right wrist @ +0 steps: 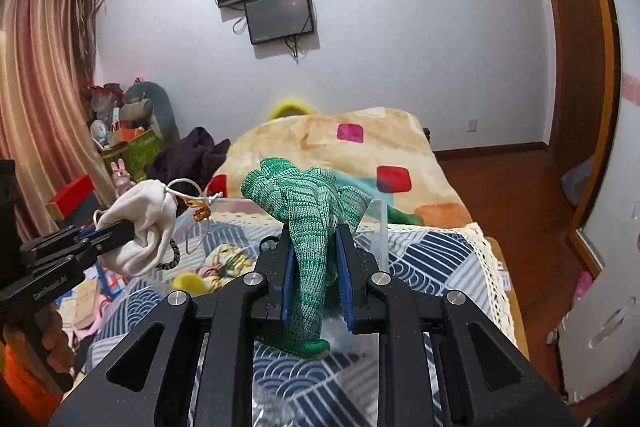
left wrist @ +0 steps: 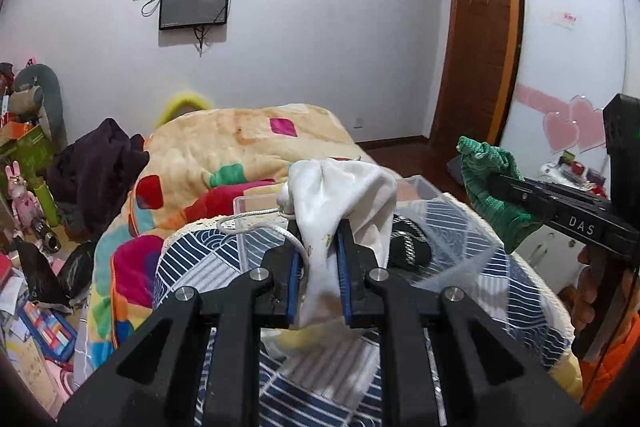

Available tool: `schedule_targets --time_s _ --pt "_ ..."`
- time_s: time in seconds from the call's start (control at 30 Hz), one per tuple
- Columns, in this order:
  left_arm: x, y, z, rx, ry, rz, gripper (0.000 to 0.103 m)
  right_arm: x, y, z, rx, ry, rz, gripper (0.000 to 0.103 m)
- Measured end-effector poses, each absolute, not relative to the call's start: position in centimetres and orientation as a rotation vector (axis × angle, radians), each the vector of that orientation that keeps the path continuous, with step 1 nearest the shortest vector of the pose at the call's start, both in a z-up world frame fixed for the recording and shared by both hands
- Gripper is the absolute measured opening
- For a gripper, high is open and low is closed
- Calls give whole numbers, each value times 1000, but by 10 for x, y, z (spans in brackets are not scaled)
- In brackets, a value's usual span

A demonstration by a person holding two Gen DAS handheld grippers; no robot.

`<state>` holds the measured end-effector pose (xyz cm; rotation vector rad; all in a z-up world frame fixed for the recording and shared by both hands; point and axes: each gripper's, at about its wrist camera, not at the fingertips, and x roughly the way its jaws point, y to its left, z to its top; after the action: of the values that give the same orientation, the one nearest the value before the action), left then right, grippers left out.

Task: Organize soft objects
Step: 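Drop the sock into the box with the left tool while the right tool drops the gloves in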

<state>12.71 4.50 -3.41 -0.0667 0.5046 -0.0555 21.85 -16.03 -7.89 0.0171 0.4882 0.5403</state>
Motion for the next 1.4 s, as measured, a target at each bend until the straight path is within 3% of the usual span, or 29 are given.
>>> schedule_targets --time_s 0.73,0.83,0.9,0.93,1.13,1.27,1.4 --pt "199 36 -97 -21 678 -62 18 258 -106 -132 -157 716 574 20" --pt "197 38 -96 -31 684 -71 23 251 -108 -129 -174 703 573 30" --pt "194 40 -95 -45 690 -82 26 245 -112 -125 -174 688 583 48" --pt "193 41 -94 -51 691 -87 27 241 -114 -122 -177 673 580 51" --pt "176 40 -85 -51 665 -102 43 220 -123 -112 -186 625 590 55" --pt "155 34 -79 -11 633 -100 54 208 -130 -112 -169 618 610 65" --pt "135 31 -76 4 616 -114 62 199 -132 -122 -163 649 642 65"
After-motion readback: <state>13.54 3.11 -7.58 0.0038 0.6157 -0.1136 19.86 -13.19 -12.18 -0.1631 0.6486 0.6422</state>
